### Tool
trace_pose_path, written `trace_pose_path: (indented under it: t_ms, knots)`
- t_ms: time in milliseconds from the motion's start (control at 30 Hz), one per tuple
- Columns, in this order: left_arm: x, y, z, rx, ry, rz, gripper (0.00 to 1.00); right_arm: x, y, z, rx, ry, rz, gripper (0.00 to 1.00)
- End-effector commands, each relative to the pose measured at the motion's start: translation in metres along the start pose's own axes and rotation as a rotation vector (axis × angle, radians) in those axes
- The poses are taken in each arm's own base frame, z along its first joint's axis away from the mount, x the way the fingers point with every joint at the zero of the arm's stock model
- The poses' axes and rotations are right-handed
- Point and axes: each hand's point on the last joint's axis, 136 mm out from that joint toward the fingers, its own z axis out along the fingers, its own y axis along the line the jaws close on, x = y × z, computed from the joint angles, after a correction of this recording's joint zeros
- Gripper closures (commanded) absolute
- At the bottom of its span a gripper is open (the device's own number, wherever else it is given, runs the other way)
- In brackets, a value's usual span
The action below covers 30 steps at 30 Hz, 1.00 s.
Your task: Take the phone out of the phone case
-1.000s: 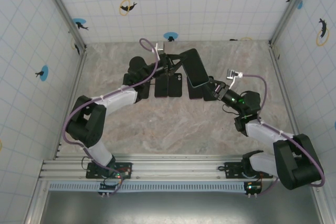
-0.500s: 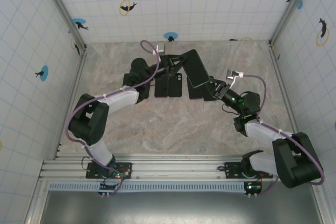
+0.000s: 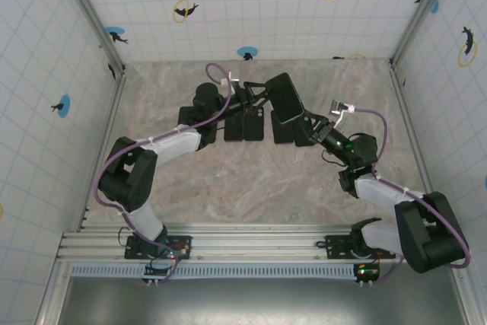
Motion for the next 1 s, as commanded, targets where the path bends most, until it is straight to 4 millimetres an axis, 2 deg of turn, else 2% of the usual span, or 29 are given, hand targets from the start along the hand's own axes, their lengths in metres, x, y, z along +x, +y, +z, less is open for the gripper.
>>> trace_pose_path:
  t_ms: [0, 133, 200, 367, 533, 667, 967]
  knots:
    - [0.001, -0.012, -0.009, -0.020, -0.030, 0.045, 0.41, -0.013, 0.025, -0.001, -0.083, -0.070, -0.094, 0.95]
    - [0.003, -0.010, -0.019, -0.087, -0.092, 0.020, 0.39, -0.023, 0.026, 0.001, -0.077, -0.120, -0.125, 0.95]
    - [0.009, -0.016, -0.022, -0.102, -0.120, 0.015, 0.38, -0.026, 0.025, 0.003, -0.073, -0.138, -0.142, 0.95]
    - [0.042, -0.011, -0.028, -0.134, -0.164, -0.095, 0.36, -0.035, 0.023, 0.008, -0.067, -0.201, -0.160, 0.95]
    - [0.068, -0.032, -0.022, -0.103, -0.190, -0.124, 0.36, -0.033, 0.019, 0.015, -0.052, -0.220, -0.187, 0.95]
    - [0.084, -0.041, -0.018, -0.089, -0.206, -0.163, 0.36, -0.032, 0.015, 0.020, -0.037, -0.222, -0.199, 0.95]
    - [0.092, -0.057, 0.001, 0.003, -0.189, -0.210, 0.37, -0.023, 0.016, 0.025, -0.032, -0.193, -0.228, 0.95]
